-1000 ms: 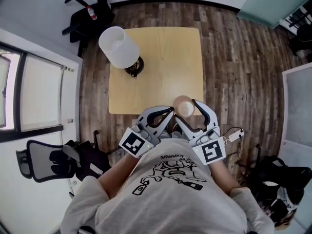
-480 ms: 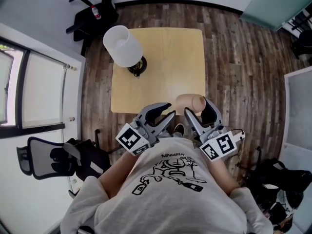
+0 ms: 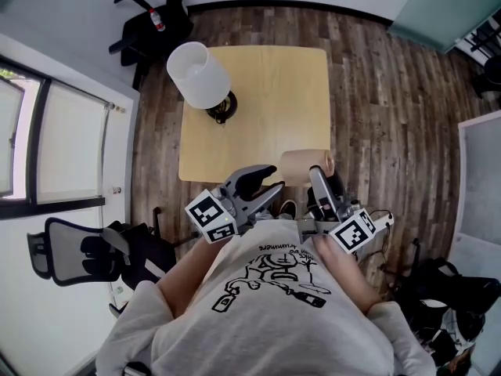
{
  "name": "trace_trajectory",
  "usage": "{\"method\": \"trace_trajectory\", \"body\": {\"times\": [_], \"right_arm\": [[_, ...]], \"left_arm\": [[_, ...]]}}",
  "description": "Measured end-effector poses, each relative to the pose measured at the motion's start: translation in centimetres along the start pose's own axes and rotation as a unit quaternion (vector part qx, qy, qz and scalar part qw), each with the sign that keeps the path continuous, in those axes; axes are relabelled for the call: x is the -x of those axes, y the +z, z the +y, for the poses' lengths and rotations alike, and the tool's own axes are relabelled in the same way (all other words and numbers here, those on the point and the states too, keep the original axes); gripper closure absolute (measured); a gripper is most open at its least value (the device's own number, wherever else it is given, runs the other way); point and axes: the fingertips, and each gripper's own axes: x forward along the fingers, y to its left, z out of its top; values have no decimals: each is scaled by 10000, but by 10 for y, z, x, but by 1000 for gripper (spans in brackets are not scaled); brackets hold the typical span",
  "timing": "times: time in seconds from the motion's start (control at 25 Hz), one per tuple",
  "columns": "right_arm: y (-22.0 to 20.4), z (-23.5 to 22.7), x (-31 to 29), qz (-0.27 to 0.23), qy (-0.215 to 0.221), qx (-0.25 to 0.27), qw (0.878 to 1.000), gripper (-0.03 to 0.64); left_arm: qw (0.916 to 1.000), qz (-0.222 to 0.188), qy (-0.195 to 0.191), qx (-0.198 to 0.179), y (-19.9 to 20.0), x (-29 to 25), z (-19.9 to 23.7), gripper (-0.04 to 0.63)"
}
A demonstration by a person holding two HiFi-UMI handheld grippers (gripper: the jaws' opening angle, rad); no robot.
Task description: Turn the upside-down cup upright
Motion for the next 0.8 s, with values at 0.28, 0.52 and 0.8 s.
{"method": "trace_trajectory", "body": {"times": [0.28,0.52,0.8], "right_arm": [[7,-6,1,-534,322,-1133,9916,318],[7,-13,7,-778,408,-1667,9821,318],[8,-12,11,-988,519,-1790,9775,316]], "left_arm": [[9977,90,-523,432,2,-15,-11,476],[9956,235,-825,380,4,-33,-22,476],[9907,302,-1212,531,5,-39,-34,570]]}}
